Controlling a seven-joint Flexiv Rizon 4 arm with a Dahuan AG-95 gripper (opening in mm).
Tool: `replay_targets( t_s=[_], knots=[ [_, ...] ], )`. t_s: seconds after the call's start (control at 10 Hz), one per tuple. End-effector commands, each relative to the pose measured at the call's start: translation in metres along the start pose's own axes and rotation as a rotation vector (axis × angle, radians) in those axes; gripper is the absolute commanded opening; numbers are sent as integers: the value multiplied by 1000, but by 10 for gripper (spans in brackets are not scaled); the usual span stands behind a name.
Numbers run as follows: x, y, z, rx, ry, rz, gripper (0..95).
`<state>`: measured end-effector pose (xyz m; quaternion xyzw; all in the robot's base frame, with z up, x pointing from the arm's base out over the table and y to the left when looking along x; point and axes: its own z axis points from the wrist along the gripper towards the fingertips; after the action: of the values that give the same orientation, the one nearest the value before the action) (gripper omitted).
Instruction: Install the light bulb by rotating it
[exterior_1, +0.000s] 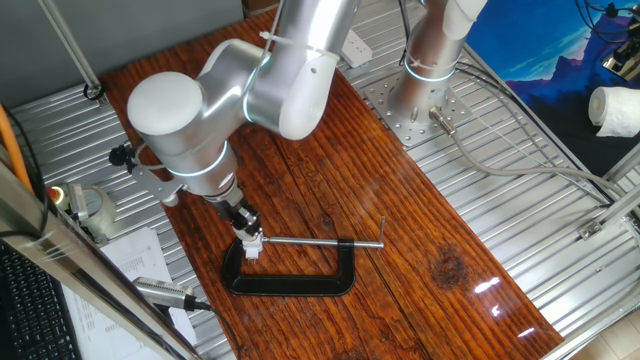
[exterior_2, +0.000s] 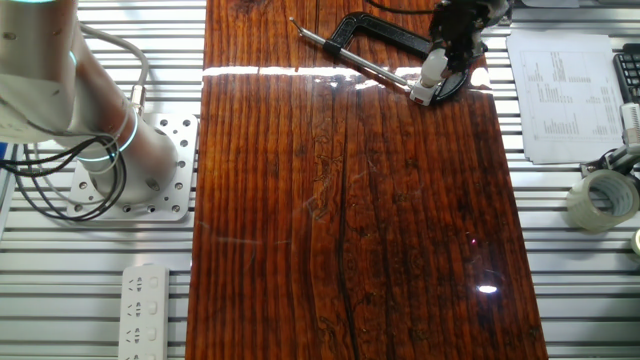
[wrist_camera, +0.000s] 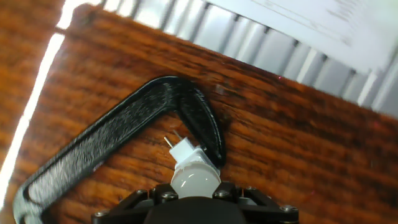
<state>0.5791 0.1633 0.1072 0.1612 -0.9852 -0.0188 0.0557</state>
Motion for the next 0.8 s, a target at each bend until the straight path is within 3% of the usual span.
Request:
replay_targets(
  t_s=[0.1,0.5,0.6,0.8],
  knots=[
    [0,0,0,-10,1,141,570],
    [1,1,-3,-18,4,151,570],
    [1,3,-7,-22,5,131,760],
    [0,10,-20,-17,16,-67,760]
  ],
)
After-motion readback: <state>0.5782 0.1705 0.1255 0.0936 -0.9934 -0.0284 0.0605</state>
